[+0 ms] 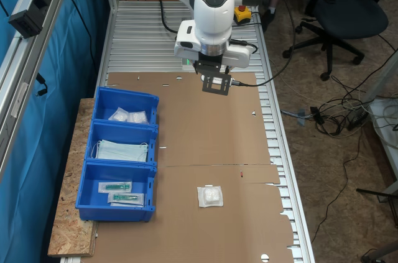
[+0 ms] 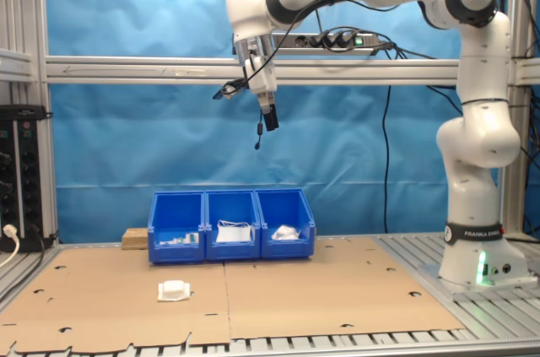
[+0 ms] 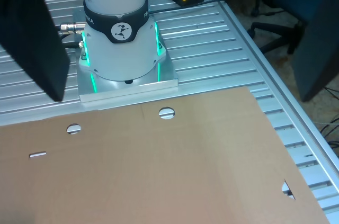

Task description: Pick and place sorting task of medical equipment.

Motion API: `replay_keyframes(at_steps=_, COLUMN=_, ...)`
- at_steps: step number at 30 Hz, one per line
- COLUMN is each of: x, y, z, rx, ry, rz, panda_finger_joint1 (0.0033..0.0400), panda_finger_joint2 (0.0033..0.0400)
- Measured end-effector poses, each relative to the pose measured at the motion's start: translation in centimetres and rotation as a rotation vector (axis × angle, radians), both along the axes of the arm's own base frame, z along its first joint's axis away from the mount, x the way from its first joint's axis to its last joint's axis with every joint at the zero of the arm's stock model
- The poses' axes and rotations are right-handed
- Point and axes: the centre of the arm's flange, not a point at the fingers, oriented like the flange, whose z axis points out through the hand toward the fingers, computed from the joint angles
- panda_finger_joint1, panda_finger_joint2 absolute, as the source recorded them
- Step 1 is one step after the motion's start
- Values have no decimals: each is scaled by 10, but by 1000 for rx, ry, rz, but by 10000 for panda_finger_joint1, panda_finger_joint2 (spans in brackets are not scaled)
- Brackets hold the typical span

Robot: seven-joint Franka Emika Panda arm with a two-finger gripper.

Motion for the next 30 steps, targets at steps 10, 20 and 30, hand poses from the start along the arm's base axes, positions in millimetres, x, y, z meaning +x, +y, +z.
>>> replay_keyframes(at_steps=10, x=0, y=0, z=0, rx=0, ry=0, rz=0, panda_finger_joint1=400, panda_finger_joint2=400)
replay_keyframes(at_steps=20, x=0, y=0, z=0, rx=0, ry=0, rz=0, panda_finger_joint1=400, panda_finger_joint2=400)
replay_keyframes(at_steps=30, x=2, y=0, z=1, rx=-1, ry=-19, rz=0, panda_finger_joint1=400, panda_finger_joint2=400)
